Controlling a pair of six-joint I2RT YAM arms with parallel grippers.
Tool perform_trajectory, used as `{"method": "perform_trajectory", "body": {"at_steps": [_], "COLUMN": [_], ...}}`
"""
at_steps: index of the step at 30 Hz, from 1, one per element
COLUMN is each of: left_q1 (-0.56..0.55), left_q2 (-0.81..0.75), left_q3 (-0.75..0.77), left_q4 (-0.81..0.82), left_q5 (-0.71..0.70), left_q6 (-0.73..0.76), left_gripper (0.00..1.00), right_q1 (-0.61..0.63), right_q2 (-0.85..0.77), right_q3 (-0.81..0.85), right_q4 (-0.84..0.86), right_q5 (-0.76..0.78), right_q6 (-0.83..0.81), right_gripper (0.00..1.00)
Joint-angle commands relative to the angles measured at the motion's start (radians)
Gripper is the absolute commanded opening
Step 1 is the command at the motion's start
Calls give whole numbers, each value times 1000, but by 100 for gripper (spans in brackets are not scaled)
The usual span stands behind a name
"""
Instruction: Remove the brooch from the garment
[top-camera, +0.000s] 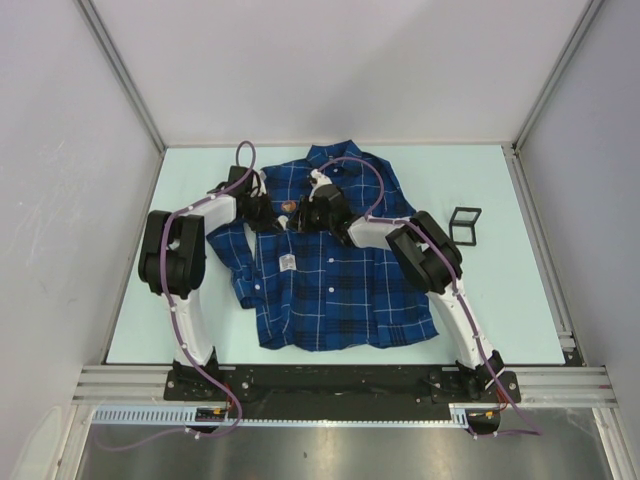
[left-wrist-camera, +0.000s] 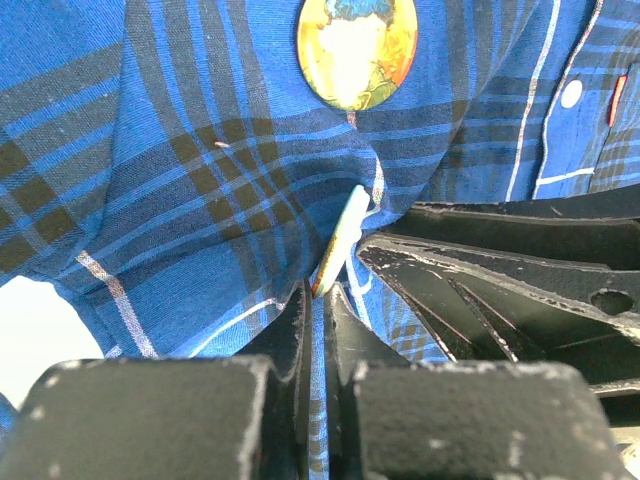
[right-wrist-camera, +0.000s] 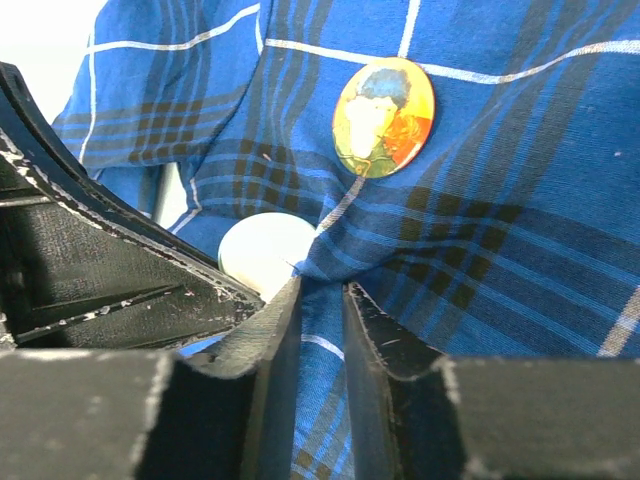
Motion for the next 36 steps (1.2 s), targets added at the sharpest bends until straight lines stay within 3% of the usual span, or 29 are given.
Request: {"method": "perform_trajectory", "body": {"at_steps": [1,7,15,24,32,35,36], "left_q1": [5,5,3,3,3,5,3], "left_q2": [14,21,24,13,7,10,11], "left_q3": [26,35,40,31,28,22,25], "left_q4": [24,-21,-47,-35,-30,-30,-31], "left_q5": [14,-12,-32,-11,0,0,-1], "left_q6": [-23,-56,-92,-106,-95,-95,-95], "left_gripper": [0,0,0,0,0,0,0], "right_q1": [4,6,27,72,86,78,76], "right_q2": [-64,-21,5,16,7,-14,-24], "right_q3": [37,137,141,138,118,115,121], "right_q4": [-39,-103,-88,-109,-90,-85,-91], "right_q5": [50,47,67,147,173,158,150], "right_q6": [-51,-88,-82,-155,-185,-198,-203], "right_gripper": [29,32,15,8,7,10,15]}}
